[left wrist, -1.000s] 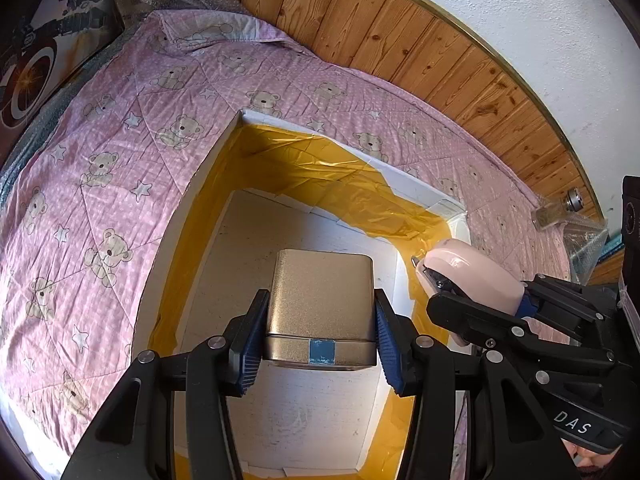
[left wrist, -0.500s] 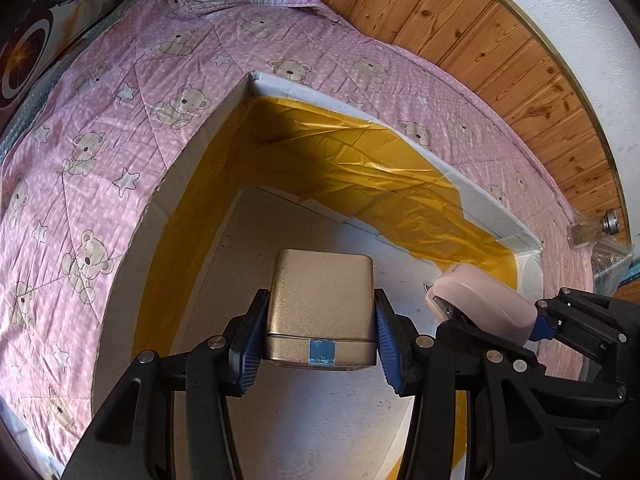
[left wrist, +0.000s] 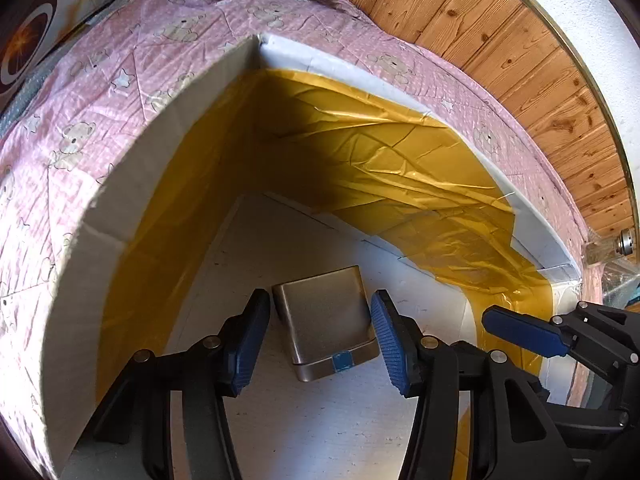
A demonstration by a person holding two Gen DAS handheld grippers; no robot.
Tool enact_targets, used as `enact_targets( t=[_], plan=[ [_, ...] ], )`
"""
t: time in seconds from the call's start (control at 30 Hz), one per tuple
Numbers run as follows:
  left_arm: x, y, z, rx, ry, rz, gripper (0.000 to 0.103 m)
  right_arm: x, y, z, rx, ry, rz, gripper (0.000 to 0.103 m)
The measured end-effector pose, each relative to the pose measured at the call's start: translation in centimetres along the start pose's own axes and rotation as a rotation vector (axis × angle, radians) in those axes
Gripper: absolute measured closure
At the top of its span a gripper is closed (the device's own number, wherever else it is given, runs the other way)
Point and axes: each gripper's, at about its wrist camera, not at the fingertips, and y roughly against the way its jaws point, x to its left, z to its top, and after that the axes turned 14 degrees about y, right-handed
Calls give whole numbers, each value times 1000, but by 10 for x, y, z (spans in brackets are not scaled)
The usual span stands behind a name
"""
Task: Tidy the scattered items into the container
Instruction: 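Open both tools to drop the gold box and stapler inside, then withdraw both tools from the box toward the remaining items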
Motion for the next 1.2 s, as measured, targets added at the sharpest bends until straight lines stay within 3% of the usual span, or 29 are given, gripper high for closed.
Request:
enact_targets(
  t=[0.27, 0.8, 1.2],
  plan=[
    [-4, 33, -18, -25, -47, 1, 49, 6, 23, -21, -44, -52, 51, 71],
    [-18, 96, -89, -103, -190, 23, 49, 64, 80, -79, -114, -27, 70, 71],
    [-5, 133, -144, -151, -274, 21, 49, 118, 110, -137, -254, -42, 72, 71]
  ],
)
